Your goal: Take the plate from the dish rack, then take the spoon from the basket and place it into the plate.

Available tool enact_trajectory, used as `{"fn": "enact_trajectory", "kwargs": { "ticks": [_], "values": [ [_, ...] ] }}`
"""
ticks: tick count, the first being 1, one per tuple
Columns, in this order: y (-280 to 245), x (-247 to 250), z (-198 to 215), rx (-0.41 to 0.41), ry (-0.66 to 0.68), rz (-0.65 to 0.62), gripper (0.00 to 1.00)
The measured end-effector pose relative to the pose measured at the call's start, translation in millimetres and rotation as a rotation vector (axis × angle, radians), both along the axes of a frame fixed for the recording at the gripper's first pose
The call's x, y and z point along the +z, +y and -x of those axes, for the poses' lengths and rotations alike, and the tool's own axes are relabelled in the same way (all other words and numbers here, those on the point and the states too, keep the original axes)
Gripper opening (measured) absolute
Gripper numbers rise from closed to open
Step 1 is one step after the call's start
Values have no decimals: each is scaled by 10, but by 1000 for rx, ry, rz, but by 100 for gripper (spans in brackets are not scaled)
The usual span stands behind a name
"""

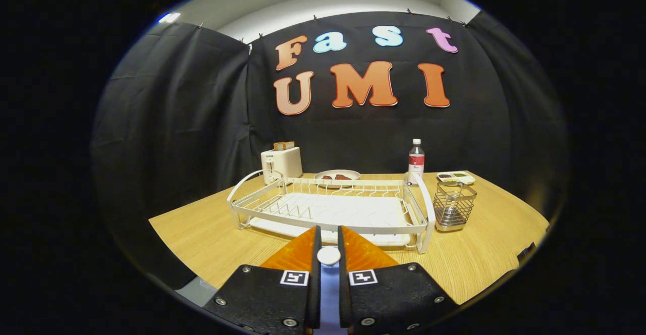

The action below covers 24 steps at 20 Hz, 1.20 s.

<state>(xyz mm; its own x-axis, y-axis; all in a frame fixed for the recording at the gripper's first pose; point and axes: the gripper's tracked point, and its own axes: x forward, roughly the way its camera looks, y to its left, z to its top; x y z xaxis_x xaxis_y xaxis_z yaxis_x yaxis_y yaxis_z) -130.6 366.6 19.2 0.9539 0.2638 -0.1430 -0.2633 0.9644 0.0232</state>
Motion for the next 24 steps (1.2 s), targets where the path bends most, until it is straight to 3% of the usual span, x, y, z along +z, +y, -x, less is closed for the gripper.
{"fn": "enact_trajectory", "kwargs": {
  "ticks": [5, 9, 10, 24],
  "values": [
    [-85, 14, -53, -25, 22, -11, 29],
    [-313, 196, -94, -75, 17, -18, 89],
    [-397, 297, -111, -92, 2, -14, 97],
    [-1604, 1198, 20, -299, -144, 34, 97]
  ]
}}
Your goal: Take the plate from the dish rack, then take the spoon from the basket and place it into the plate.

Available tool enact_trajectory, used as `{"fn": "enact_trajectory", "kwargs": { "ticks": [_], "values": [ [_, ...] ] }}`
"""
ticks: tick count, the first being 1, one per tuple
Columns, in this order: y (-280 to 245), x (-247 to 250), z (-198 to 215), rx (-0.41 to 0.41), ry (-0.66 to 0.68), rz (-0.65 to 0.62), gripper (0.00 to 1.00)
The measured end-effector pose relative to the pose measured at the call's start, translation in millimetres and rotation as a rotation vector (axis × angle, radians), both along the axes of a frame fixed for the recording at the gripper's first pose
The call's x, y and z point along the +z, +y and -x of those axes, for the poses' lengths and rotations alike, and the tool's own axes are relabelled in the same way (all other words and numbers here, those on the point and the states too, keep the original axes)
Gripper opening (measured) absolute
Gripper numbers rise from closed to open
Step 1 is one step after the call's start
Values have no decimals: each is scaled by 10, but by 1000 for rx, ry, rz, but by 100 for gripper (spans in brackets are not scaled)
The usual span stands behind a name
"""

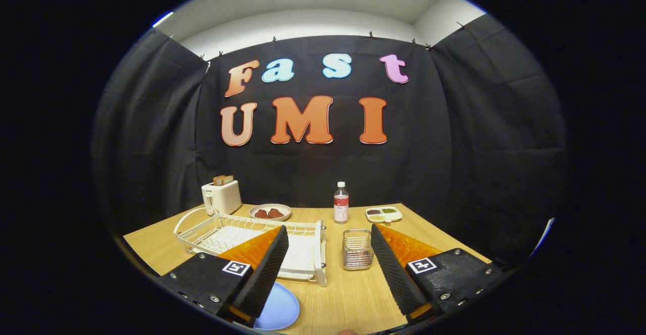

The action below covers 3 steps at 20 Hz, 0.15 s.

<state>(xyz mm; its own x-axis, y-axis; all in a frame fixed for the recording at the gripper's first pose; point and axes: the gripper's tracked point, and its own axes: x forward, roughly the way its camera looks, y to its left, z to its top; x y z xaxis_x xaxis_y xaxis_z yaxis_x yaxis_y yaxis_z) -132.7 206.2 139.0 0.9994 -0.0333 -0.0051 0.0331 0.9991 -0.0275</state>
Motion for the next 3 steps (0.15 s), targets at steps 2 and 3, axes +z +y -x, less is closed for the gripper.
{"fn": "enact_trajectory", "kwargs": {
  "ticks": [2, 3],
  "values": [
    [-159, 50, 33, -29, -7, -2, 97],
    [-202, 78, 59, -33, -14, -6, 97]
  ]
}}
